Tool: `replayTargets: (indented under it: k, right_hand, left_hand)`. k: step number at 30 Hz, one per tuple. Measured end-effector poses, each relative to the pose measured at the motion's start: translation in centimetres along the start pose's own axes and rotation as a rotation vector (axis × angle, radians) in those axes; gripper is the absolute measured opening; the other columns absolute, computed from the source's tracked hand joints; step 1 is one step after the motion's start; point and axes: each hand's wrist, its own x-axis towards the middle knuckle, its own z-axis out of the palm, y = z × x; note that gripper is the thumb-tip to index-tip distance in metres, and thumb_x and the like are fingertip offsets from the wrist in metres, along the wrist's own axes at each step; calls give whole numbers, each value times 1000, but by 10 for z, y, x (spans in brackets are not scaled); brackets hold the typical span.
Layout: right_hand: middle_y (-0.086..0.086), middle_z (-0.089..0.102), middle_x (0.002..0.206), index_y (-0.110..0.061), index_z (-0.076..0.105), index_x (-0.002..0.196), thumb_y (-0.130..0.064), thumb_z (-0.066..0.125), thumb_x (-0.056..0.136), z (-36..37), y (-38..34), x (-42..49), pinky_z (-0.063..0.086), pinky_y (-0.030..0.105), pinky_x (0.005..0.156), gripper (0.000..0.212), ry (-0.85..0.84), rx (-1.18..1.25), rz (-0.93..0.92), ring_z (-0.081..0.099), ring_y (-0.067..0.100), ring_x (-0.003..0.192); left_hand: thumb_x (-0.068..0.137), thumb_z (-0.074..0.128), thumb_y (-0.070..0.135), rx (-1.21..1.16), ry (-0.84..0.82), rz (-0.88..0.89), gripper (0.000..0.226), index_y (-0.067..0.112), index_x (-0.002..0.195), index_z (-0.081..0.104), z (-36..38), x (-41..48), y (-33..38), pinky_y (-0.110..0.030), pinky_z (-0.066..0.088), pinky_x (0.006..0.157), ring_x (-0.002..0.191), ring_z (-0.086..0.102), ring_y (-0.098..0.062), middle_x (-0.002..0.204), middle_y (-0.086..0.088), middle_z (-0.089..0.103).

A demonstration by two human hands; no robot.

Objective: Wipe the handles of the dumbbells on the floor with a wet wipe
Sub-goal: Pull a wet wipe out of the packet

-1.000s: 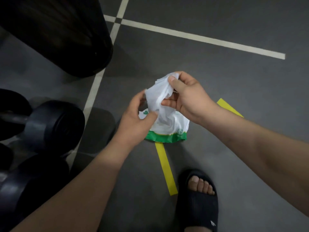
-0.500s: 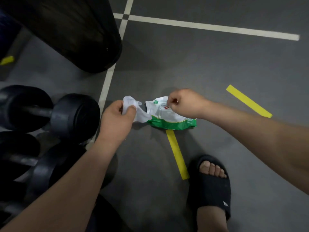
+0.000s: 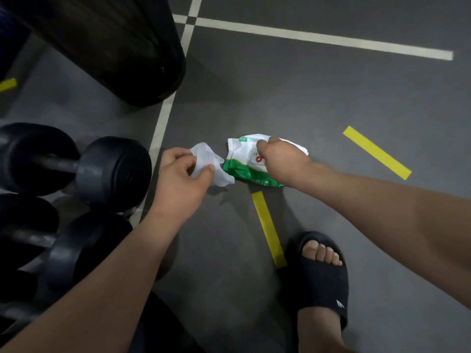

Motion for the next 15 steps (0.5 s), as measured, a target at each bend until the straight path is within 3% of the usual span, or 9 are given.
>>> replayTargets:
  k: [2,5,7,9,12,15]
  right_hand:
    - [14,61,116,-12,57,121,-12,54,93,-16,-5,-1,46,34,77,28,75,119,11,61,33,103]
    - [4,59,110,-18,63,120,-9,63,87,-64,-37,-11,47,26,88,34,149,633,-166,59,17,95]
    - [0,54,118,-24,60,127,-7,70,86,-104,-67,-25,46,13,86,46,84,852,-308,57,8,99]
    - [0,56,118,-24,61,125,-17,79,86,-135,-96,-35,43,6,82,44,43,840,-401,58,5,101]
    - [-2,62,89,-13,67,93,-20,79,87,-169,-133,-44,42,13,68,16,88,804,-430,56,4,76]
    - [1,63,75,-15,64,81,-24,78,87,-202,-164,-57,45,27,64,18,37,953,-369,55,9,68]
  left_hand:
    - [90,72,22,-18,13,54,16,7,84,73,-13,2,5,3,29,93,120,47,-3,135,9,43]
    - [92,71,21,-83,57,96,16,8,82,75,-45,3,21,-8,35,102,124,49,1,138,16,50]
    - [94,70,22,-188,70,64,15,12,86,78,-73,2,39,-15,46,91,108,62,0,120,14,67]
    - [96,67,25,-249,89,38,18,11,88,77,-102,-3,54,-23,51,73,82,67,-7,91,0,76]
    - [97,65,33,-250,162,56,27,10,87,74,-151,-14,69,-34,55,70,75,70,-19,79,-10,74]
    - [96,66,38,-280,203,-8,23,16,90,71,-196,-28,74,-36,55,66,74,71,-18,81,-5,74]
